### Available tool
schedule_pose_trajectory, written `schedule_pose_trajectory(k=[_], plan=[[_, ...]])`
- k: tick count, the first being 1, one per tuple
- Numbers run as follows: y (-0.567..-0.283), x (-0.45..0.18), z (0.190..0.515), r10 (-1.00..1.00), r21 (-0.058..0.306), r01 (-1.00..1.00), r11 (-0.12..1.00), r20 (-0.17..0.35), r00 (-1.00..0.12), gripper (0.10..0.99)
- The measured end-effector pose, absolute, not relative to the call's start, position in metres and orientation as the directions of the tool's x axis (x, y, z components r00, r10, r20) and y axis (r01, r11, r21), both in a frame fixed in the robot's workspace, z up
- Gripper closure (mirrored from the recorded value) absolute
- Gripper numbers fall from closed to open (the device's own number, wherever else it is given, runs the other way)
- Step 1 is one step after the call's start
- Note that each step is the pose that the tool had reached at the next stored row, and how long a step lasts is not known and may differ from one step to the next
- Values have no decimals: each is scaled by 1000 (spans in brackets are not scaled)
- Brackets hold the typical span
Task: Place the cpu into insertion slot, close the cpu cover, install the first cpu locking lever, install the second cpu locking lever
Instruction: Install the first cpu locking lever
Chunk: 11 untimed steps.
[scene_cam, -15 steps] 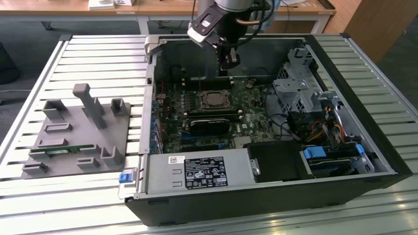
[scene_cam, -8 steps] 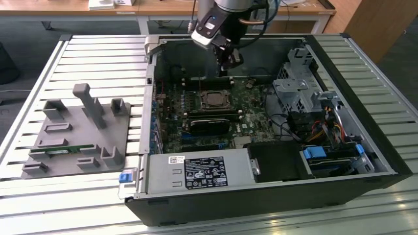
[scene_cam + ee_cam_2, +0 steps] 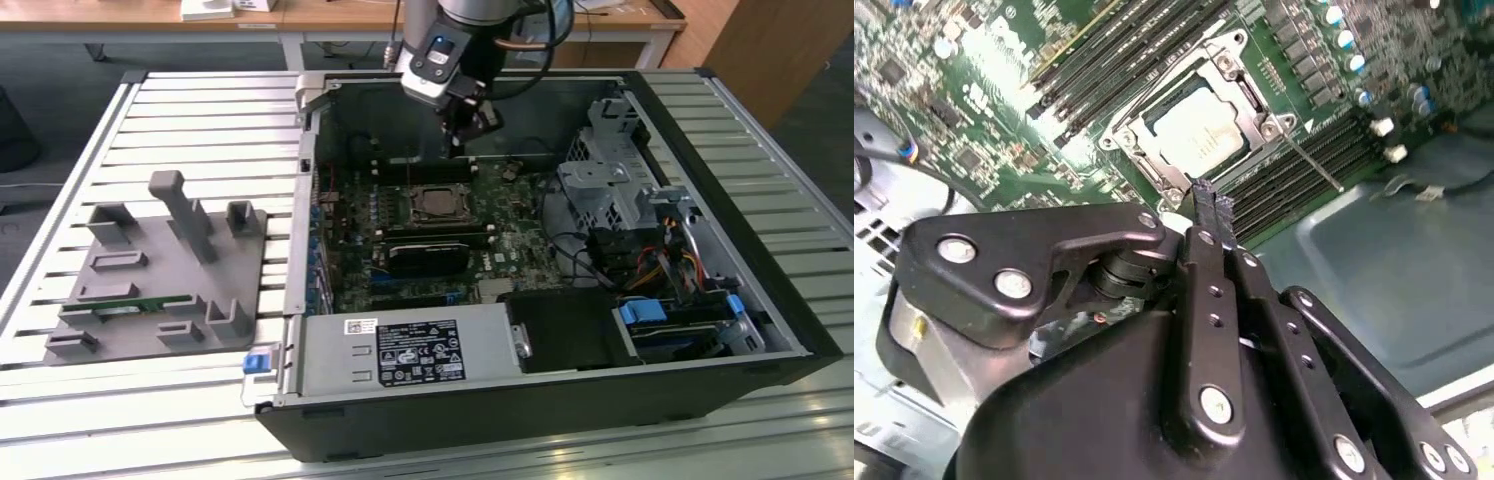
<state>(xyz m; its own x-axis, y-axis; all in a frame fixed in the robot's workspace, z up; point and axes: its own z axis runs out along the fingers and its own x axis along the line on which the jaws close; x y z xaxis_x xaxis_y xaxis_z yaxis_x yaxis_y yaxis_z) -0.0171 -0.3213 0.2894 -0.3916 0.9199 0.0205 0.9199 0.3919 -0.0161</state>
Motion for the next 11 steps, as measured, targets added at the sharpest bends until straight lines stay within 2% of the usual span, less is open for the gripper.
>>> schedule_pose_trajectory(k=[11], plan=[[-321,-17,289,824,-16,824,566,21,-566,980]])
